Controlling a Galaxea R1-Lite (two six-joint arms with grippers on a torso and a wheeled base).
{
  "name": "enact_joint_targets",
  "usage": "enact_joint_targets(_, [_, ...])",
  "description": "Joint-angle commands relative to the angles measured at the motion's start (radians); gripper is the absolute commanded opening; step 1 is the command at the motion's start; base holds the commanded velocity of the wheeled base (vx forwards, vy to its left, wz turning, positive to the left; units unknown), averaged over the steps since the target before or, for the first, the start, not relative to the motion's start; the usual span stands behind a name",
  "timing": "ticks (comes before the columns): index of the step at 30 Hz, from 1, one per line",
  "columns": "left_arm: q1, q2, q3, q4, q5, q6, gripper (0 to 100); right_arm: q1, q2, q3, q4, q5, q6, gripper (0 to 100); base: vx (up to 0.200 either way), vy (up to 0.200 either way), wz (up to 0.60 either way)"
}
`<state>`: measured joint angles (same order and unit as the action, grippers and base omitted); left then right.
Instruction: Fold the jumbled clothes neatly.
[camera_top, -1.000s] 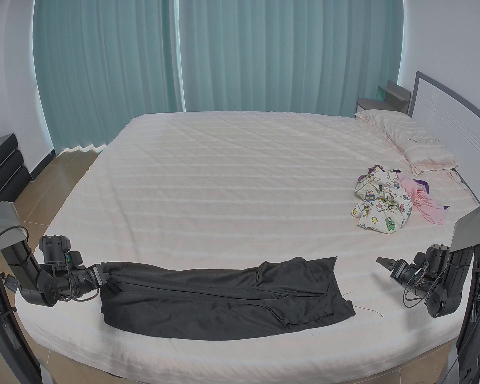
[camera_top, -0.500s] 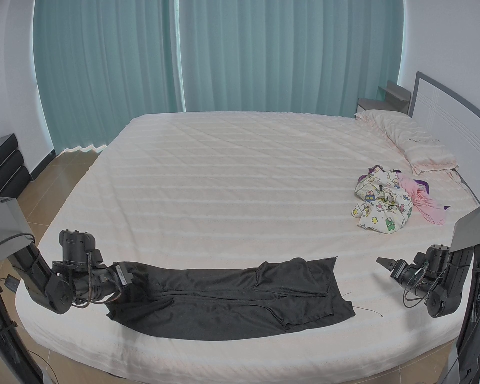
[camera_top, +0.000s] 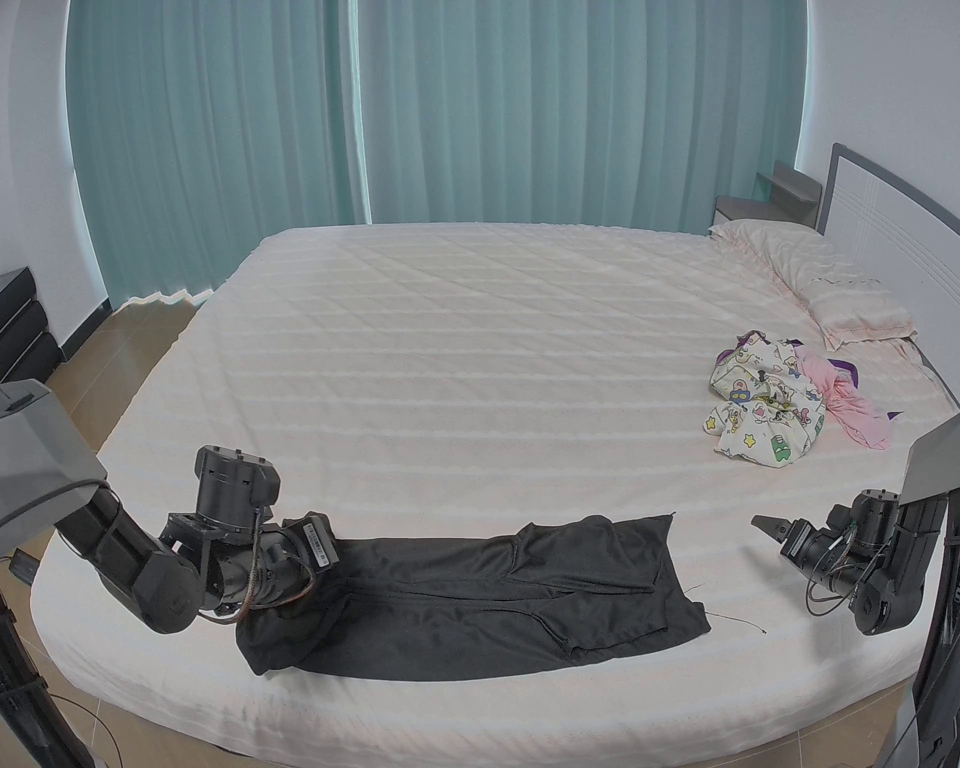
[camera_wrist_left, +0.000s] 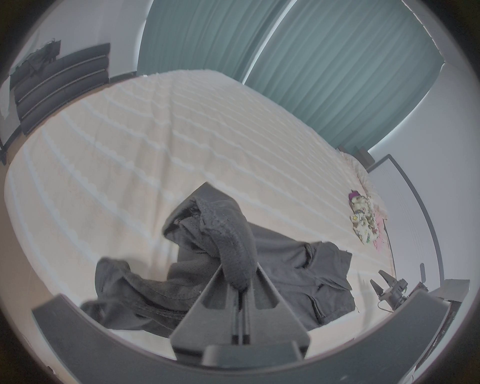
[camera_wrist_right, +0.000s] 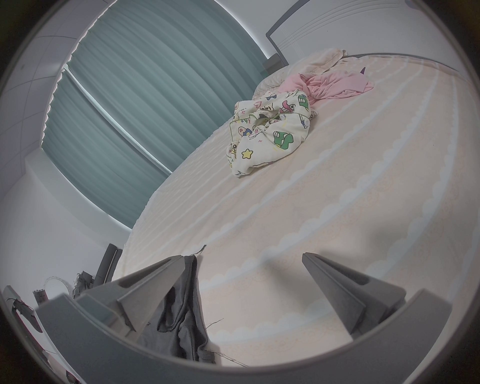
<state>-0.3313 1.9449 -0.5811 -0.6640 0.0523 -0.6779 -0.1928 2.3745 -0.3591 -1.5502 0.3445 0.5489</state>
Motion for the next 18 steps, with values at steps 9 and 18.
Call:
enact_joint_targets(9, [-0.138,0.026,-0.149,0.178,0.061,-0.088,0,-0.001,0.002,0.0,-0.013,0.002,0.005,100,0.0,-0.156,0.0])
enact_joint_targets(18, [-0.175,0.029,-0.155,0.187,0.063,-0.1,0,-0.001,0.003,0.0,-0.013,0.002,0.005,100,0.0,-0.2,0.0])
